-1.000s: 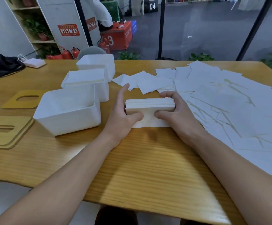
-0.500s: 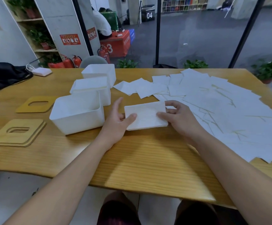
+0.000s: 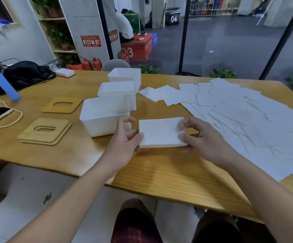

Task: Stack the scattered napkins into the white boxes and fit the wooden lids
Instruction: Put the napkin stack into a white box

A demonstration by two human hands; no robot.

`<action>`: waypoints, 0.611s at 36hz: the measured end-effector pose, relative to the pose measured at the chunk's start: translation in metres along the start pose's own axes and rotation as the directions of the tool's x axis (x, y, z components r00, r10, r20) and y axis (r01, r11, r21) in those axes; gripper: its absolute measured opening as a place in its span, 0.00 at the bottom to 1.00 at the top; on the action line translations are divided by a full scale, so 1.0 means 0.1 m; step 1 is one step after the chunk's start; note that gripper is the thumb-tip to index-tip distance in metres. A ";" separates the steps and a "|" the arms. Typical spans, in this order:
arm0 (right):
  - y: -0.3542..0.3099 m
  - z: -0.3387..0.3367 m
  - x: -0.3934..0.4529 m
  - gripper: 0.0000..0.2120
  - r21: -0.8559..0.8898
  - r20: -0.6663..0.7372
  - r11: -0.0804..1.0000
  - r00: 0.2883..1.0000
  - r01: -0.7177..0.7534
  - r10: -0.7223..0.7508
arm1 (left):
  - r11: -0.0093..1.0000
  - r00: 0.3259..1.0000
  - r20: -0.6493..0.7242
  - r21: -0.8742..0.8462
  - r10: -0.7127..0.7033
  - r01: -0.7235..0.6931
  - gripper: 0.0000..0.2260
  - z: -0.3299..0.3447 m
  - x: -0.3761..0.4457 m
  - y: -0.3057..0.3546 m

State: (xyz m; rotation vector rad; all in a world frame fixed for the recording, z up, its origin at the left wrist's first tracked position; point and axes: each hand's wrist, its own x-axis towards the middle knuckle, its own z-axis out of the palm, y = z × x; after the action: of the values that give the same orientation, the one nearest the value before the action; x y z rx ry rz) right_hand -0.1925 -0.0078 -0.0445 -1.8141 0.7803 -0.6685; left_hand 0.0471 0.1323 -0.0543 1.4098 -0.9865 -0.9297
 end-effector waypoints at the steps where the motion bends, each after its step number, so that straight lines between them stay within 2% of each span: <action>1: -0.04 0.04 0.01 0.04 0.002 -0.002 1.000 1.000 0.004 -0.004 | 1.000 1.000 -0.002 -0.025 -0.007 0.007 0.13 -0.05 -0.04 0.01; 5: -0.21 0.19 0.10 0.05 0.008 0.003 1.000 1.000 0.028 -0.028 | 0.999 1.000 0.011 -0.054 -0.009 0.010 0.07 -0.27 -0.15 0.08; 9: -0.40 0.37 0.20 0.09 0.033 0.041 0.997 0.996 0.072 -0.073 | 0.998 0.997 -0.040 0.029 0.058 -0.057 0.10 -0.55 -0.22 0.17; 16: -0.73 0.64 0.51 0.12 -0.079 0.106 0.982 0.981 0.171 -0.163 | 0.932 0.972 -0.067 0.304 0.227 -0.197 0.13 -1.10 -0.15 0.37; 22: -0.98 0.86 0.87 0.12 -0.220 0.124 0.940 0.963 0.262 -0.240 | 0.816 0.952 -0.095 0.544 0.290 -0.195 0.12 -1.47 0.10 0.59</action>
State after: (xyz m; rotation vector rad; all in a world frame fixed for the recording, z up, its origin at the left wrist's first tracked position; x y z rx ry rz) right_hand -0.0532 0.0028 0.0258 -2.1706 0.5868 -0.6691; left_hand 0.1846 0.1714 0.0143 1.7328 -1.3165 -0.3352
